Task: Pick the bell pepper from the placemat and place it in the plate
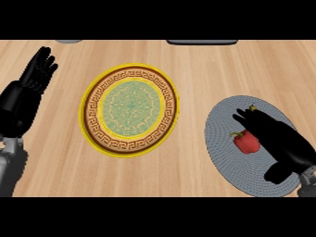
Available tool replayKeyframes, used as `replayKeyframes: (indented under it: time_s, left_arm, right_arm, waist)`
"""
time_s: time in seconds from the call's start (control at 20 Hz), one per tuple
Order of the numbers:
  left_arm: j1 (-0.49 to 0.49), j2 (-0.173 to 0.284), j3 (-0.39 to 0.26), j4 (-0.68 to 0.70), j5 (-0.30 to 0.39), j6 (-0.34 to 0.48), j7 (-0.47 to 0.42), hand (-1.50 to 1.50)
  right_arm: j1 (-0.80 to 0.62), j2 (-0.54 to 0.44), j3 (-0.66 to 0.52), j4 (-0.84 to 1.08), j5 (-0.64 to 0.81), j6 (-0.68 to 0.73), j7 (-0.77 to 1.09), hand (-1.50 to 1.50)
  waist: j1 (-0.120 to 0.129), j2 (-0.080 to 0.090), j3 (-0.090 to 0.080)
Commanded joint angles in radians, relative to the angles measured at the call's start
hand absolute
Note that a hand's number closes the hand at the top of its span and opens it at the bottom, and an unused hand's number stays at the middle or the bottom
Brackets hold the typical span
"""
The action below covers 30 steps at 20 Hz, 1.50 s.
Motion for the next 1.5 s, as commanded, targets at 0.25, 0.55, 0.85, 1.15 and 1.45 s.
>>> replayKeyframes:
  time_s: [0.25, 0.55, 0.85, 1.15, 1.45]
  left_arm:
    - [0.045, -0.017, 0.048, 0.020, -0.026, -0.064, -0.049, 0.00]
    - [-0.003, -0.037, 0.038, 0.049, -0.052, -0.046, -0.063, 0.00]
    - [0.071, -0.009, 0.093, 0.018, -0.032, -0.013, -0.016, 0.00]
    - [0.060, 0.001, 0.091, -0.012, -0.025, -0.028, 0.001, 0.00]
    - [0.091, -0.016, 0.070, -0.035, -0.014, -0.061, -0.023, 0.00]
  right_arm:
    - [-0.055, 0.109, -0.002, 0.200, 0.177, -0.085, -0.025, -1.50]
    - [-0.116, 0.165, -0.047, 0.191, 0.150, -0.245, -0.135, 1.50]
    - [0.264, 0.239, -0.261, 0.167, 0.146, -0.195, 0.425, 1.50]
    - [0.464, 0.368, -0.170, -0.201, 0.368, -0.313, 0.717, 1.50]
    - [0.628, 0.459, 0.095, -0.635, 0.516, -0.211, 0.845, 1.50]
  waist:
    - [0.003, 0.000, 0.000]
    - [0.000, 0.001, 0.000]
    - [-0.144, -0.022, -0.005]
    - [-0.083, -0.020, -0.006]
    - [-0.031, -0.012, -0.004]
